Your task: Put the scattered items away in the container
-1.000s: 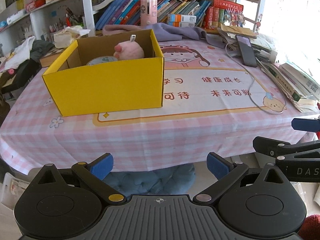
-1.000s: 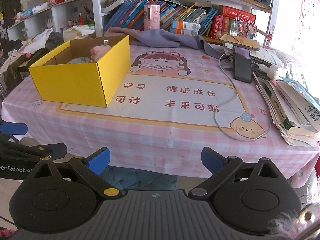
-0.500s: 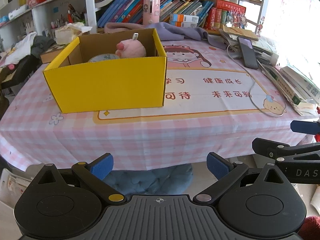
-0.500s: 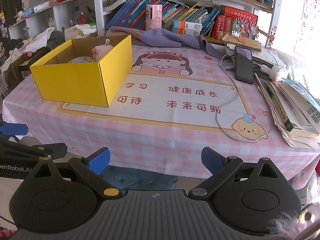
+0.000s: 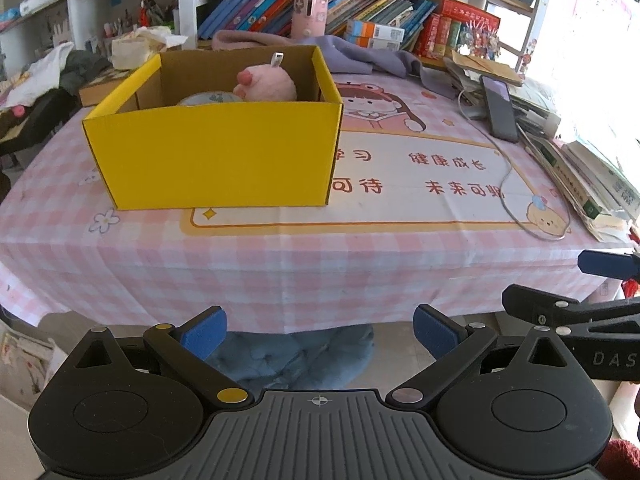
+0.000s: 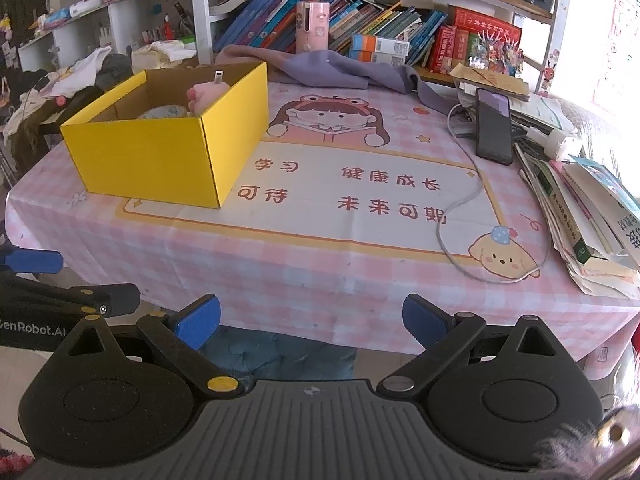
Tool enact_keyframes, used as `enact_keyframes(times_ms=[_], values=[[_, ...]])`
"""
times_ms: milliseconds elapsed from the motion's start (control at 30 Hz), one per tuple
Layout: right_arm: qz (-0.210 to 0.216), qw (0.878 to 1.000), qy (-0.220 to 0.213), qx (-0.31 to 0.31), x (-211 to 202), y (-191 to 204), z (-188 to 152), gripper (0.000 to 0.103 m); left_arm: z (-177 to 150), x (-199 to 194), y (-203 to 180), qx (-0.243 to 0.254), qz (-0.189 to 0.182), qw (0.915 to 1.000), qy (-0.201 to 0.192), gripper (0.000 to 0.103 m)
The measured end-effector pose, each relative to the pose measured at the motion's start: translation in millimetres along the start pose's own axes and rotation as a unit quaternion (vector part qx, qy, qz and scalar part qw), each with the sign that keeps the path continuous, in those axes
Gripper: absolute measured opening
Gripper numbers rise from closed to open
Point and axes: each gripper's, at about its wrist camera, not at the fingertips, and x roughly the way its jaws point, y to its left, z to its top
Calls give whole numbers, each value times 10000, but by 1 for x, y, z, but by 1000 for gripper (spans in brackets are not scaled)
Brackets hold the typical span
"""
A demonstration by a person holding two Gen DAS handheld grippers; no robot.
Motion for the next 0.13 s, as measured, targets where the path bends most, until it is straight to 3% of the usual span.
enact_keyframes(times_ms=[133], values=[[8, 10000, 54, -45, 3, 1, 3, 99, 3, 2, 3, -45, -29, 10000, -30, 101]])
